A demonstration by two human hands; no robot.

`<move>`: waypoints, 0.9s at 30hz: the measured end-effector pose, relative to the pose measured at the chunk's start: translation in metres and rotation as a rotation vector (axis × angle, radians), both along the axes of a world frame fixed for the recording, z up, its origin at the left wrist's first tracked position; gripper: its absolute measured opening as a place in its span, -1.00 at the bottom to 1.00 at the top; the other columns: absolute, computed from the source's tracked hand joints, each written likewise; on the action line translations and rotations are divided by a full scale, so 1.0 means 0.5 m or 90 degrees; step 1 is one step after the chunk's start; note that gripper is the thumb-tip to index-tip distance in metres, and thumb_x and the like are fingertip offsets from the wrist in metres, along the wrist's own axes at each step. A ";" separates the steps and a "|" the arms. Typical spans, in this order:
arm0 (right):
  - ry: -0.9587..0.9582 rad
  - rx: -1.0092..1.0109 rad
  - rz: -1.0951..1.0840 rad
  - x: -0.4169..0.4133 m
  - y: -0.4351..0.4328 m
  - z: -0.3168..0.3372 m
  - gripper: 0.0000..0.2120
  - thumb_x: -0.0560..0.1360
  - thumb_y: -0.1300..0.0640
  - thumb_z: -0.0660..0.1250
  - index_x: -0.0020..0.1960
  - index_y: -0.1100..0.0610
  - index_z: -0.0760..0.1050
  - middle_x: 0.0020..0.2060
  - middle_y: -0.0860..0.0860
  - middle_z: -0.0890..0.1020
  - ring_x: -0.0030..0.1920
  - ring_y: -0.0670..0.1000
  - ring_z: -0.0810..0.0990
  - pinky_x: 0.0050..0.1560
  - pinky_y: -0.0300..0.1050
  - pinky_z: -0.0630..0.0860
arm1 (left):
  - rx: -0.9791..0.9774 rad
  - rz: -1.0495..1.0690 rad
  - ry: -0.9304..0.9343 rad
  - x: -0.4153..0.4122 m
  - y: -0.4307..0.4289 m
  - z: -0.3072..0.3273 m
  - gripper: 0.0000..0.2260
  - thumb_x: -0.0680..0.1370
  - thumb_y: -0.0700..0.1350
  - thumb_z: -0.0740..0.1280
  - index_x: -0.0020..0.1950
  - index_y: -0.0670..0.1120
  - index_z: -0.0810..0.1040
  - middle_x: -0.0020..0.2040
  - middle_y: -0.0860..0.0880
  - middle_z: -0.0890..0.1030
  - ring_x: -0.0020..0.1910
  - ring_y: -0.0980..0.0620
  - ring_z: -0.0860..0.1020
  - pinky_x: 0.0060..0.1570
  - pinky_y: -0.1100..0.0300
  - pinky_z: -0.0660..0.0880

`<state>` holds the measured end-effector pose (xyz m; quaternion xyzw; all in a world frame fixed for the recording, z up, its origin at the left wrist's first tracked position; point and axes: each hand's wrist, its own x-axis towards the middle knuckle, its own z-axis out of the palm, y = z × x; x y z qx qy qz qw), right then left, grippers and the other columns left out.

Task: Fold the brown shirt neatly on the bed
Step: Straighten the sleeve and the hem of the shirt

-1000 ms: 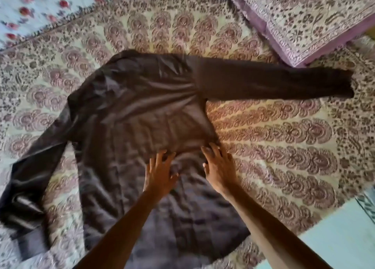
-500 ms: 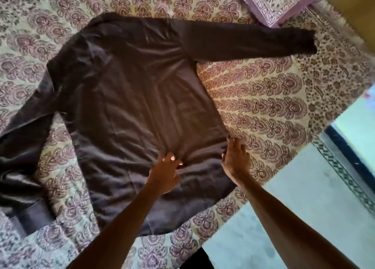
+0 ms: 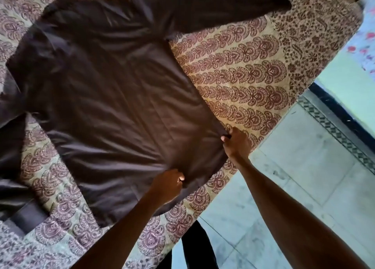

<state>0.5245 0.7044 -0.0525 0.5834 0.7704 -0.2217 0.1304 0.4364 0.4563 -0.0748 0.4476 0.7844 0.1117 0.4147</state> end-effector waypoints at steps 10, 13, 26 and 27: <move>0.211 -0.336 -0.373 0.090 -0.121 -0.018 -0.66 0.25 -0.17 0.55 -0.27 0.06 0.53 -0.33 0.05 0.63 -0.32 0.02 0.63 -0.30 -0.09 0.59 | -0.029 0.362 -0.075 0.000 -0.131 0.002 -0.77 0.40 0.05 0.31 0.02 0.02 0.55 0.02 -0.04 0.62 -0.01 -0.09 0.61 0.01 0.02 0.54; 0.245 -0.336 -0.408 0.116 -0.199 -0.024 -0.68 0.28 0.00 0.59 -0.04 0.07 0.60 -0.23 0.02 0.67 -0.34 -0.06 0.60 -0.30 -0.17 0.59 | 0.007 0.225 0.028 0.031 -0.192 0.004 -0.43 0.30 0.26 0.29 0.19 -0.04 0.52 0.18 -0.13 0.50 0.12 -0.17 0.52 0.06 -0.05 0.52; 0.454 -0.413 -0.711 0.085 -0.266 0.005 -0.64 0.54 -0.02 0.32 0.19 0.22 0.47 -0.04 0.09 0.60 -0.14 0.04 0.59 0.00 0.02 0.60 | 0.014 -0.057 0.335 0.089 -0.165 0.001 -0.41 0.52 -0.22 0.22 0.52 -0.10 0.10 0.31 -0.16 0.40 0.21 -0.16 0.44 0.01 -0.06 0.54; 0.472 -0.437 -0.732 0.087 -0.277 0.010 -0.63 0.55 -0.07 0.29 0.20 0.20 0.45 -0.01 0.10 0.59 -0.07 0.07 0.59 0.01 0.03 0.58 | 0.028 -0.024 0.315 0.084 -0.161 0.003 -0.42 0.51 -0.27 0.19 0.51 -0.10 0.11 0.29 -0.16 0.42 0.19 -0.17 0.46 -0.01 -0.09 0.56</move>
